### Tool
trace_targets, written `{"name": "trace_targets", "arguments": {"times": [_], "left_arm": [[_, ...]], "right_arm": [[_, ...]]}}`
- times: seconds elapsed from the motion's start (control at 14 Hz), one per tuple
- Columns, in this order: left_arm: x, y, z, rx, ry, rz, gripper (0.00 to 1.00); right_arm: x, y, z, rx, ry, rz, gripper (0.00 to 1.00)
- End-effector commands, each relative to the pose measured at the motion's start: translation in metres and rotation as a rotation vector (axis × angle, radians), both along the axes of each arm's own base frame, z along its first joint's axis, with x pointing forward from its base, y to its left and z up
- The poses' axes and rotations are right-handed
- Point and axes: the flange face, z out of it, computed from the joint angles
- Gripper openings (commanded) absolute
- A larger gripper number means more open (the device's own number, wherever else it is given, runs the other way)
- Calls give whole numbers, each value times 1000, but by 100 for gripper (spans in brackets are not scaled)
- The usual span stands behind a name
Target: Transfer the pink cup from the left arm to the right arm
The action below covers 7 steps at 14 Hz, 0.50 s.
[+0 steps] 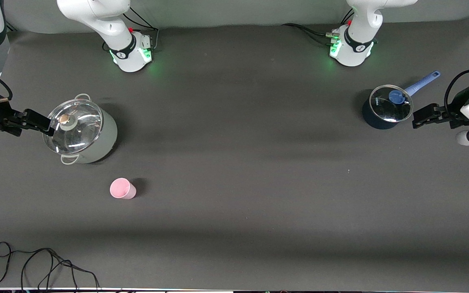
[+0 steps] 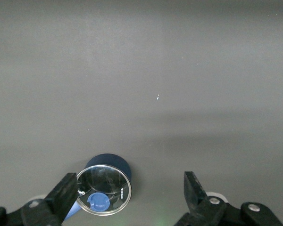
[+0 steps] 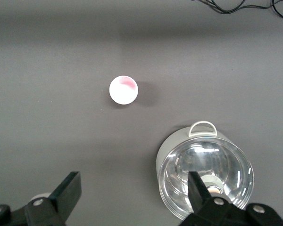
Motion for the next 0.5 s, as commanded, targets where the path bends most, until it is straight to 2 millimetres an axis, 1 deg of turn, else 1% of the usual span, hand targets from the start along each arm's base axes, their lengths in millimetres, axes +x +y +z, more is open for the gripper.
{"name": "trace_targets", "arguments": {"times": [0.0,0.14,0.29,0.43], "left_arm": [[-4,-2,10,0,-12,-17,100],[-4,-3,10,0,-13,-18,100],[-4,-4,10,0,-13,-20,100],[-4,-5,9,3,-12,-21,100]], "right_arm": [[-5,1,3,-11,-13,4,100],[-5,2,3,-9,-11,6,100],[-4,8,2,-8,-11,15,100],[-4,8,2,-6,-11,13,100]]}}
